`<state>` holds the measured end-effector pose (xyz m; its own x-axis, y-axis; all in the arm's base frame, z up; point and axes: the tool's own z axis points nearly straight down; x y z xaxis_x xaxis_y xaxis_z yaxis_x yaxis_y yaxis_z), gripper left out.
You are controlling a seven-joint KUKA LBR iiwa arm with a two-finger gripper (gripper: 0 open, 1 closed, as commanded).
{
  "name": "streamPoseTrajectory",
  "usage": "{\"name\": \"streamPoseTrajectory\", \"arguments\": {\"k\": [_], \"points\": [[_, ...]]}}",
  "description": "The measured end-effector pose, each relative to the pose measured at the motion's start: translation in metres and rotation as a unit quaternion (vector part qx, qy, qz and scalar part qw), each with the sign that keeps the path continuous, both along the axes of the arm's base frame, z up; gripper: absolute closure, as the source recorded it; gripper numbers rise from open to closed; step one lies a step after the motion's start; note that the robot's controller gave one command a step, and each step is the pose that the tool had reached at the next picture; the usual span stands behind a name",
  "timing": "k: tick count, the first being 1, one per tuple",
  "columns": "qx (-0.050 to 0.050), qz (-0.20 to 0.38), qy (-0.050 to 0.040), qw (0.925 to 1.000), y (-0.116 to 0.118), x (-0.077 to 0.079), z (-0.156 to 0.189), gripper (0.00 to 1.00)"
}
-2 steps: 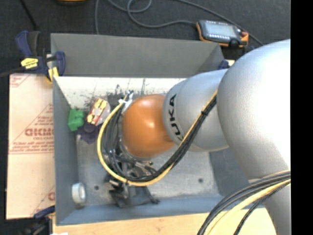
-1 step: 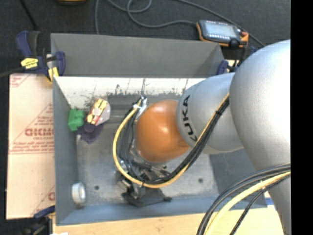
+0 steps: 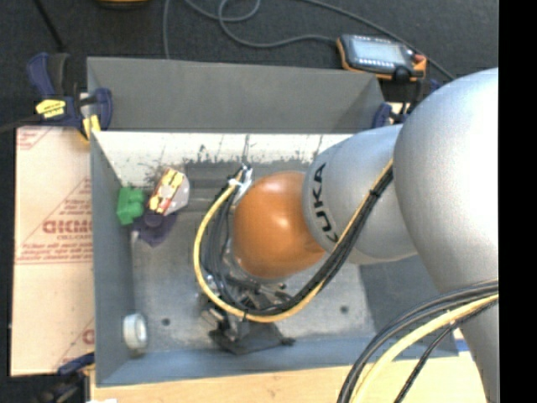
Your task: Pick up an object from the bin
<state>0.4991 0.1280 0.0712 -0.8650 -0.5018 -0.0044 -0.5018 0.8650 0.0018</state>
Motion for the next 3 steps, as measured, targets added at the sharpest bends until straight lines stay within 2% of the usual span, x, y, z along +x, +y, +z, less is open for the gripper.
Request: {"name": "streamPoseTrajectory", "arguments": {"k": [1,2,3], "points": [[-0.003,-0.005,0.0069,1.0,0.001,0.01,0.04,1.0],[-0.001,0.006,-0.0019,1.0,-0.017,0.012,0.059,1.0],[-0.004,0.008,0.011,0.9999,-0.006,0.01,0.075,1.0]]}}
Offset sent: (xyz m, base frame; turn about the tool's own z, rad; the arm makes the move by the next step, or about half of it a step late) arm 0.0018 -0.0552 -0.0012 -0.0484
